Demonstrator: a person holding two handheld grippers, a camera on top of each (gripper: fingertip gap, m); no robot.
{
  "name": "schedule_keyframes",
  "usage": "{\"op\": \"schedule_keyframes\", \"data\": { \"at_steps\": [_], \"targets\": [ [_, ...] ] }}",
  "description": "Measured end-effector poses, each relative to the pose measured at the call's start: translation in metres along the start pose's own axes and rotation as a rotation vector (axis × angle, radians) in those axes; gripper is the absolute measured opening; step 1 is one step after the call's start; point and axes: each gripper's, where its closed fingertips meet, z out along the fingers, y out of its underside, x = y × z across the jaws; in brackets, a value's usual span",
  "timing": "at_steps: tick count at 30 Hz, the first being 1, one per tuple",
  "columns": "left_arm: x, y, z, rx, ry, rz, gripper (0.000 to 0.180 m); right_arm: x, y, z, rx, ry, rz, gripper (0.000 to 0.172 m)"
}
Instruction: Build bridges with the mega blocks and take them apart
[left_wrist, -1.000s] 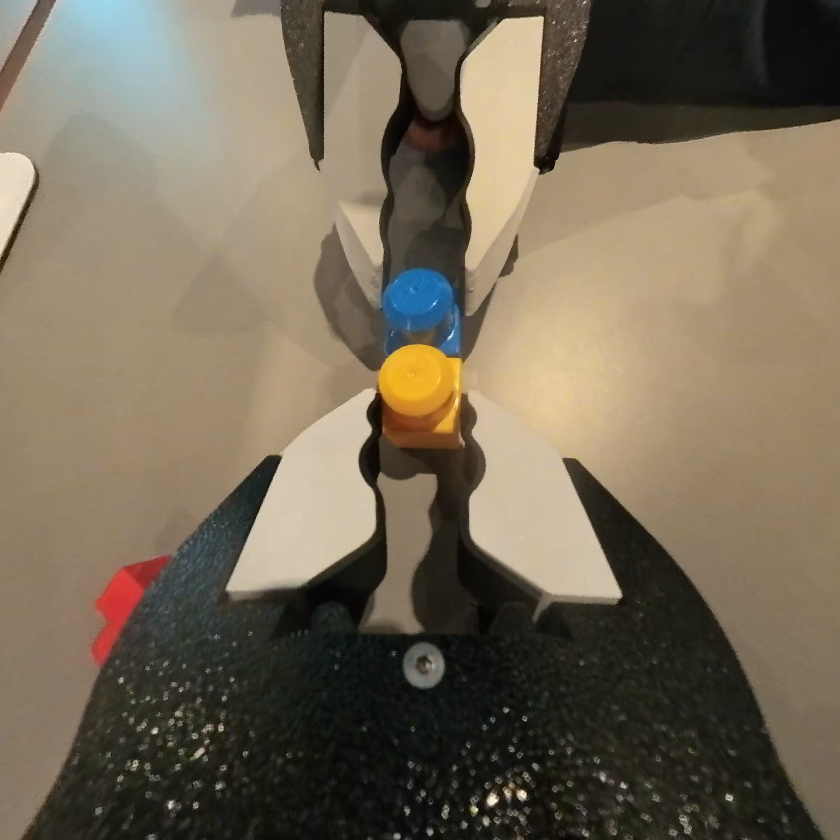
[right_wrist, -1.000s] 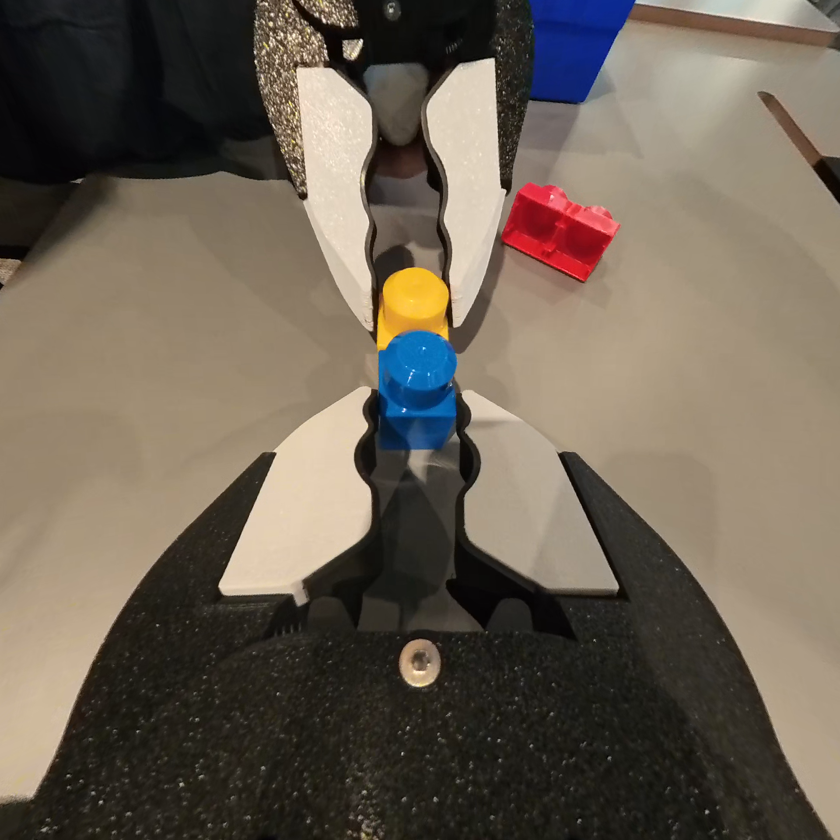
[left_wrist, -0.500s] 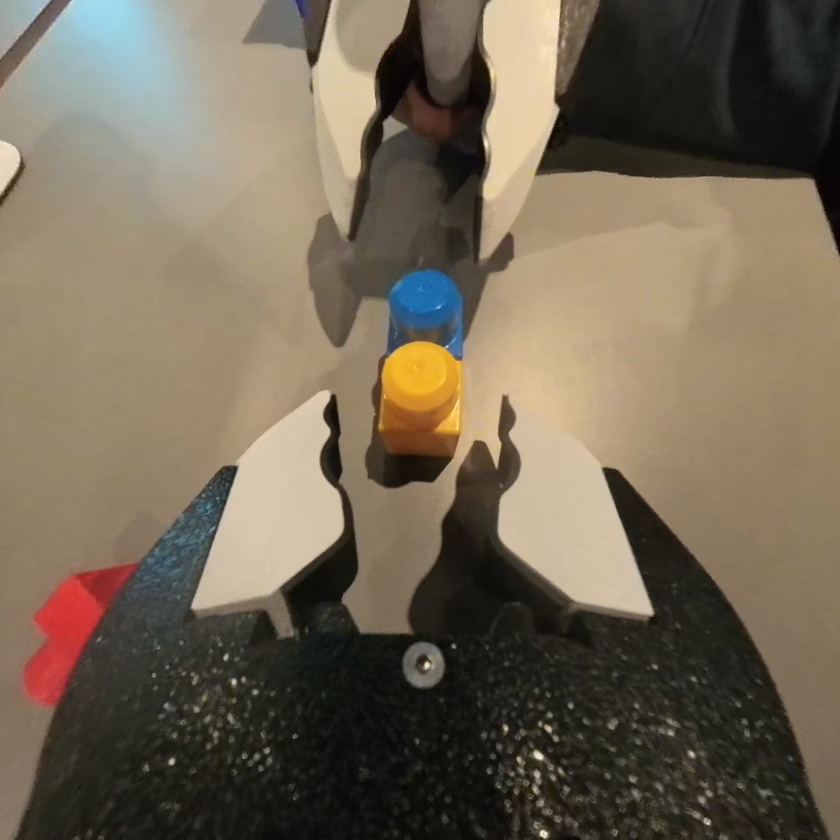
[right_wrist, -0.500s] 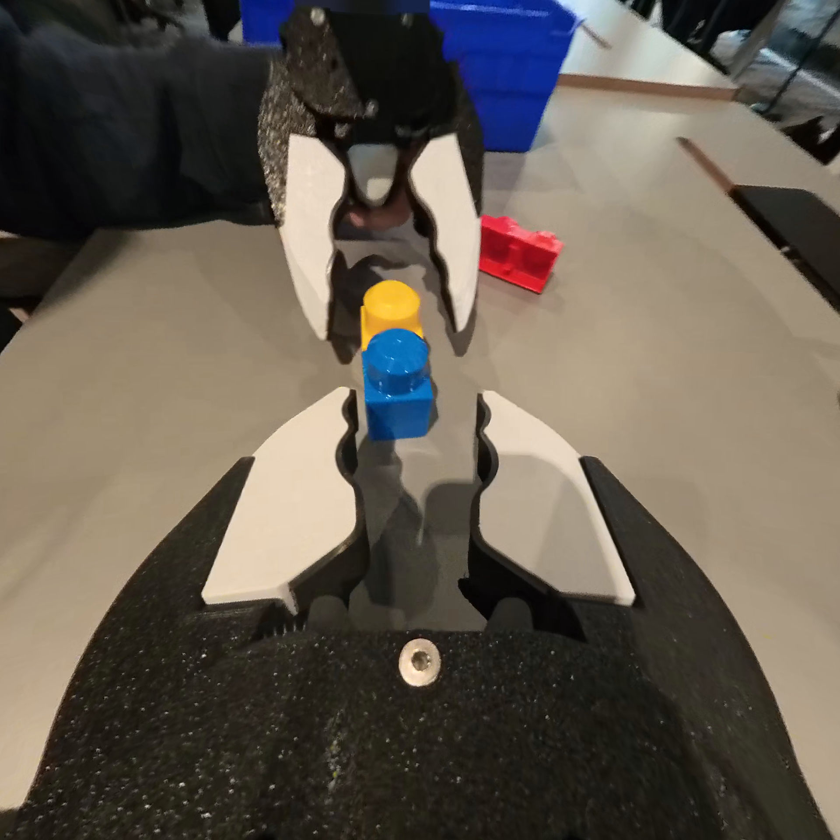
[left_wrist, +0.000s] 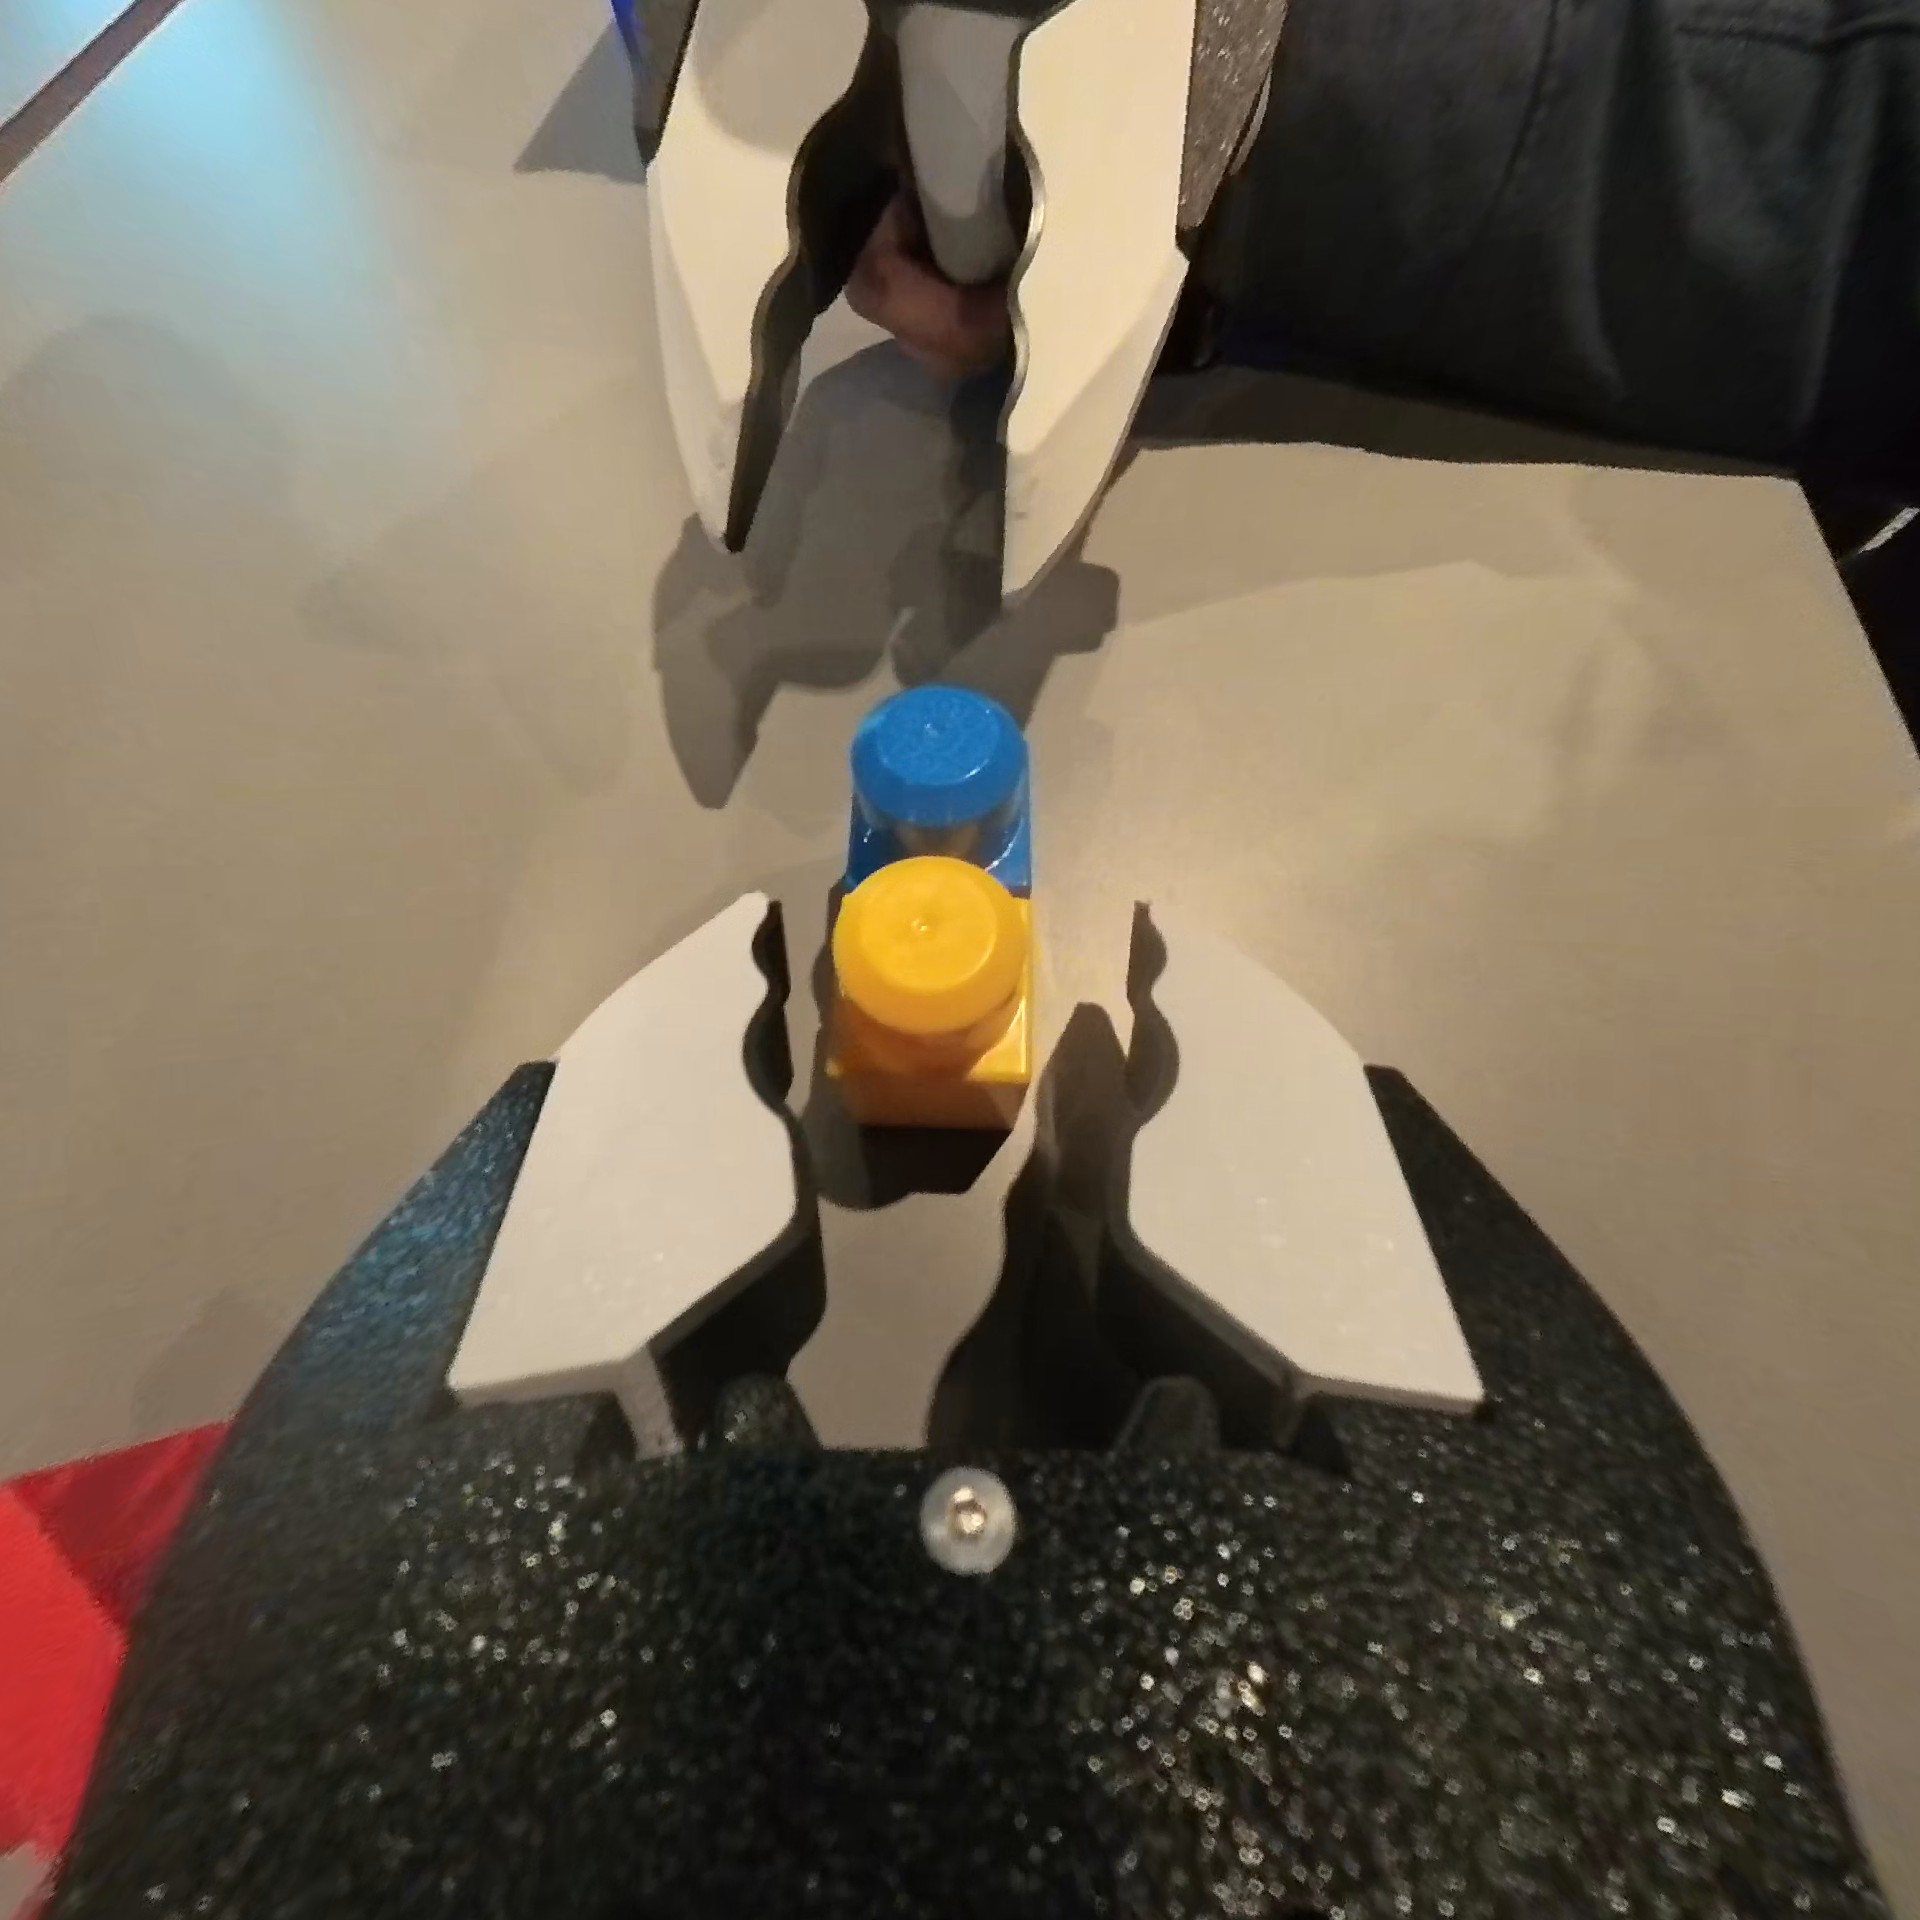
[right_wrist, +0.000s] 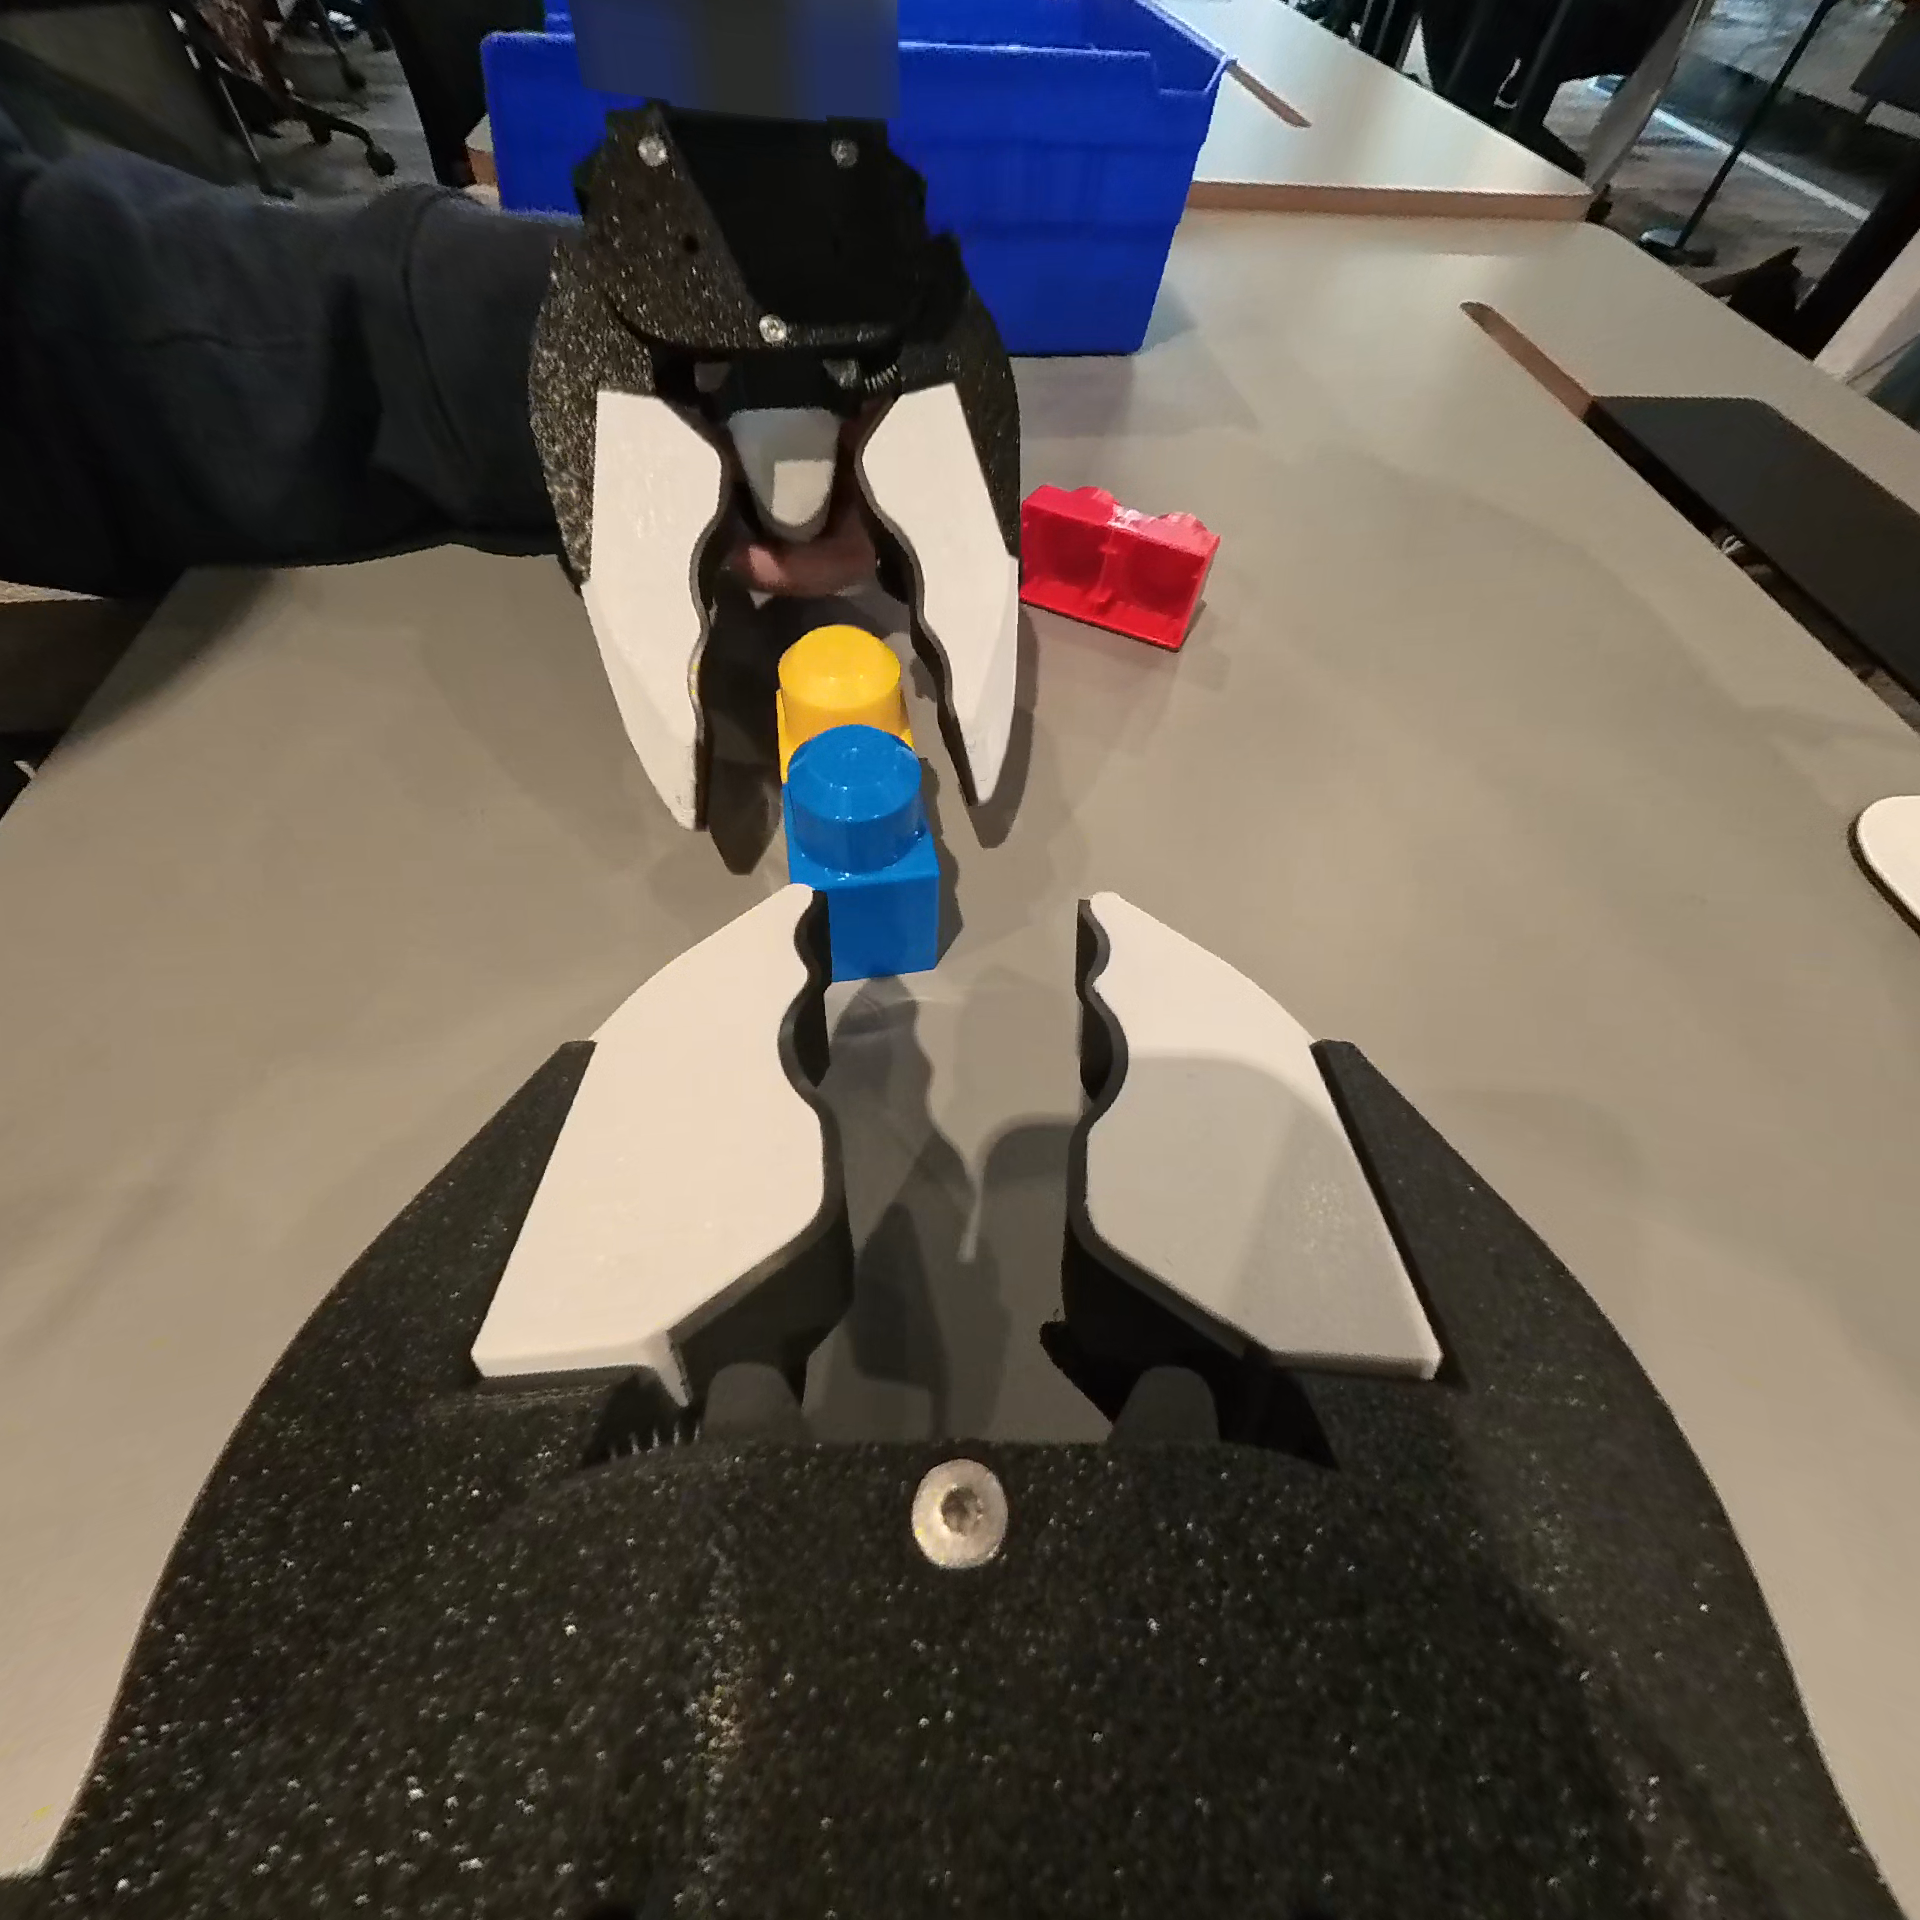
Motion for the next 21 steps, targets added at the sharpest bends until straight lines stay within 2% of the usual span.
{"op": "schedule_keyframes", "data": {
  "at_steps": [1, 11, 21],
  "targets": [
    [0.000, -0.001, 0.001, 0.005, -0.004, 0.000, 0.062, 0.000, 0.000, 0.000, 0.000, 0.000, 0.001, 0.045],
    [-0.002, 0.005, 0.006, -0.007, -0.014, -0.028, 0.060, 0.001, -0.002, -0.003, 0.016, 0.003, 0.008, 0.043],
    [-0.005, 0.009, 0.012, -0.051, -0.038, -0.023, 0.048, 0.001, -0.003, -0.003, 0.025, 0.003, 0.014, 0.043]
  ]
}}
